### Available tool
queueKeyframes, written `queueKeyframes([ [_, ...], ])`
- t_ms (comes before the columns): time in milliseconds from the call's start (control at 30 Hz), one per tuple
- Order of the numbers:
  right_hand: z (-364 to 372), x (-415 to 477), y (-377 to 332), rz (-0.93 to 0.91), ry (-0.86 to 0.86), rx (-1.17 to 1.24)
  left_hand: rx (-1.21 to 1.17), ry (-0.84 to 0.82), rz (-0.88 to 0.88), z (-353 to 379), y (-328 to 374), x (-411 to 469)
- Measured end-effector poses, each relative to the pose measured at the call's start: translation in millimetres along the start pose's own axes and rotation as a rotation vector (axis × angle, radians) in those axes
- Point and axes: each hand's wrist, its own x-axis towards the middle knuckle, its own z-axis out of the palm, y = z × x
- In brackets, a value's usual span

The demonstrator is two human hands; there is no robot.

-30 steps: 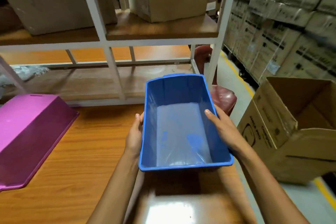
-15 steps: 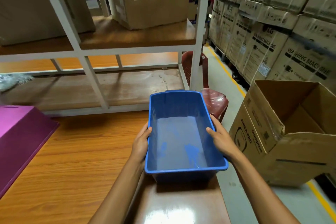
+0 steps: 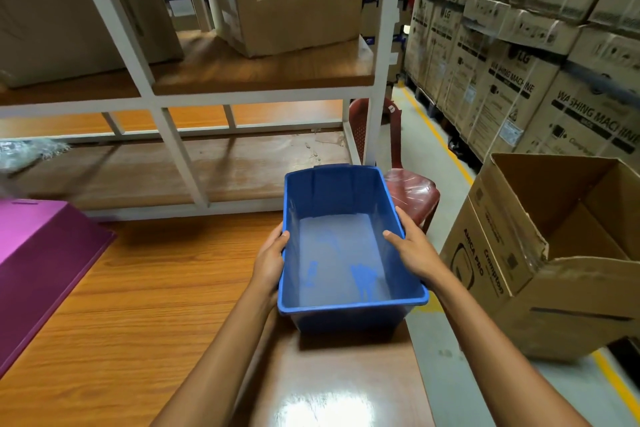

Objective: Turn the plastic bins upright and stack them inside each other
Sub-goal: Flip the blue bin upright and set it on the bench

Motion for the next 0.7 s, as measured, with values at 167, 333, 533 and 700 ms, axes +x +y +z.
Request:
queueKeyframes([
  [167,0.4,-2.2,-13.2,-0.177,0.159,-0.349,0.342,-0.023,0.114,-5.9,10.1,6.9],
  [333,7.2,-17.2,-39.1,-0.335,0.280,-0.398,0.779,0.156,0.451,-10.4,32.5,-8.1],
  [533,54.2,-75.4,-78.0,-0.476,0.308,-0.177,0.851,0.252,0.735,-30.9,36.2,-66.5],
  [700,112.8,-120.1,-82.0,-0.534,0.188,-0.051,0.878,0.364,0.755,-77.1,24.6,-113.2],
])
